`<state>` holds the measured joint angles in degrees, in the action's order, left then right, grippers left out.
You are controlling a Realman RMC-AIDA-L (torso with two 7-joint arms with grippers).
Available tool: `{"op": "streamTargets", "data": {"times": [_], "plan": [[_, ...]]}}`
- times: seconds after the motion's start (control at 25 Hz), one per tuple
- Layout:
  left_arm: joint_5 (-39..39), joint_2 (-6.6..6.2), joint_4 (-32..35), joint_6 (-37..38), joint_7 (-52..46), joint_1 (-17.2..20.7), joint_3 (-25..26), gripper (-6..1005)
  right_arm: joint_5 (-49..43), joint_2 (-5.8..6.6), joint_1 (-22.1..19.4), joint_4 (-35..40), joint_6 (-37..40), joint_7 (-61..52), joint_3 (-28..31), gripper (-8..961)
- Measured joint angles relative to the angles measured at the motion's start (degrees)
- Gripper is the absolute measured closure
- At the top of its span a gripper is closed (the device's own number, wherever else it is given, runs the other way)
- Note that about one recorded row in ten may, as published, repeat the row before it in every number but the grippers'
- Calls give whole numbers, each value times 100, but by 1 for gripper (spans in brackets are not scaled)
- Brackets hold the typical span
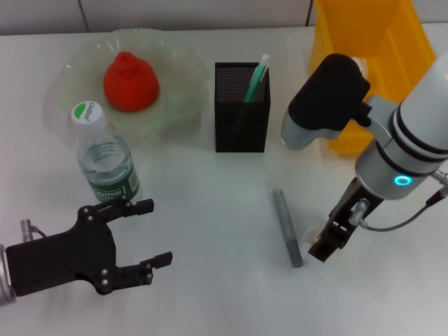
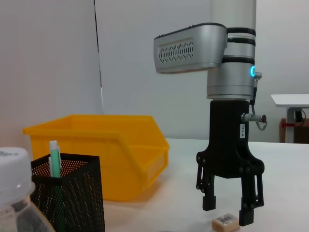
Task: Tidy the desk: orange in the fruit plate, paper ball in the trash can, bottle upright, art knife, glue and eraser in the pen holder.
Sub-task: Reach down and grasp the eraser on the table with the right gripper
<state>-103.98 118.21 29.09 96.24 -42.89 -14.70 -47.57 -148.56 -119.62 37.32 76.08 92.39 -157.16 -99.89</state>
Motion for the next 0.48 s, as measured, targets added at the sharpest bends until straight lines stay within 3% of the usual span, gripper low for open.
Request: {"op": "streamTargets", "data": {"times": [0.2, 0.48], "plan": [[0, 1, 0, 1, 0, 2, -6, 186, -9, 0, 30, -96, -10, -1, -118, 147], [0, -2, 0, 26, 0, 2, -15, 186, -6, -6, 17, -165, -63, -14, -197, 363]]}}
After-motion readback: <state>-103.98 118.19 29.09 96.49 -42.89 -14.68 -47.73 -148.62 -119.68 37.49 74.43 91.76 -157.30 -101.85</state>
